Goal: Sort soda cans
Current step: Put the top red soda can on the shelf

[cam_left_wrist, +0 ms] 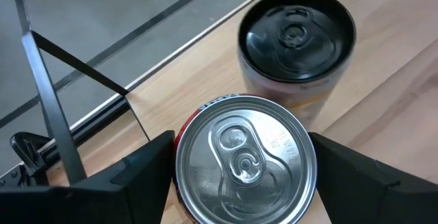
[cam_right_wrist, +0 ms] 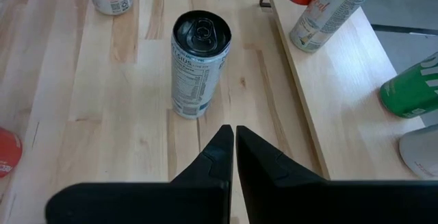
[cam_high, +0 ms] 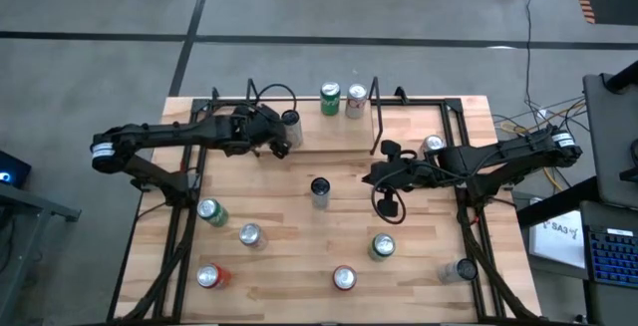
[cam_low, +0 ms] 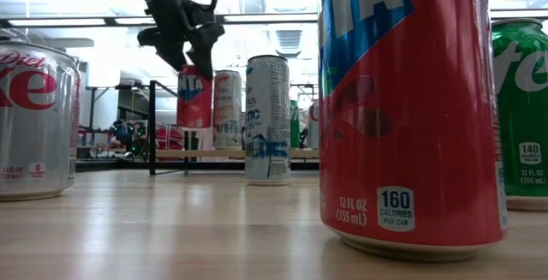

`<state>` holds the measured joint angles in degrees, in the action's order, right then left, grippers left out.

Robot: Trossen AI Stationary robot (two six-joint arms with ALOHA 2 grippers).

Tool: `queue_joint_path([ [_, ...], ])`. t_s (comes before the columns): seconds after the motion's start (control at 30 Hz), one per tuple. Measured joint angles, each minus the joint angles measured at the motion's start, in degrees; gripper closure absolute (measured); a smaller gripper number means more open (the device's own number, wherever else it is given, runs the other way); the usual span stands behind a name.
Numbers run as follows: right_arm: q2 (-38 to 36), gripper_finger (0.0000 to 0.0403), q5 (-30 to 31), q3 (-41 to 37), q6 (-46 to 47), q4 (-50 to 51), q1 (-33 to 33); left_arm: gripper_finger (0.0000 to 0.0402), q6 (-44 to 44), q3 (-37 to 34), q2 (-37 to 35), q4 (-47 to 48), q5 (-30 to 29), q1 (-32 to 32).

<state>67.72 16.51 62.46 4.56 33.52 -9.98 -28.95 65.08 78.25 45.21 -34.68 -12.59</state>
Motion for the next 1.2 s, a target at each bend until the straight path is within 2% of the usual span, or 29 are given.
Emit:
queue_joint_path([
  [0.33,0.0,0.0394,0.0,0.0,-0.07,0.01,0.0,0.0122,0.43,-0.09,-0.56,-0.23,2.41,-0.92],
  [0.73,0.0,0.0394,0.01,0.0,-0.09,0.02,-0.01,0.0122,-0.97,-3.72,-0.56,-2.63,2.41,-1.09],
  [1.2,0.0,0.0394,-0.01,0.0,0.03,-0.84,0.01,0.0122,-1.31,-3.87,-0.56,-2.8,0.82,-1.19],
])
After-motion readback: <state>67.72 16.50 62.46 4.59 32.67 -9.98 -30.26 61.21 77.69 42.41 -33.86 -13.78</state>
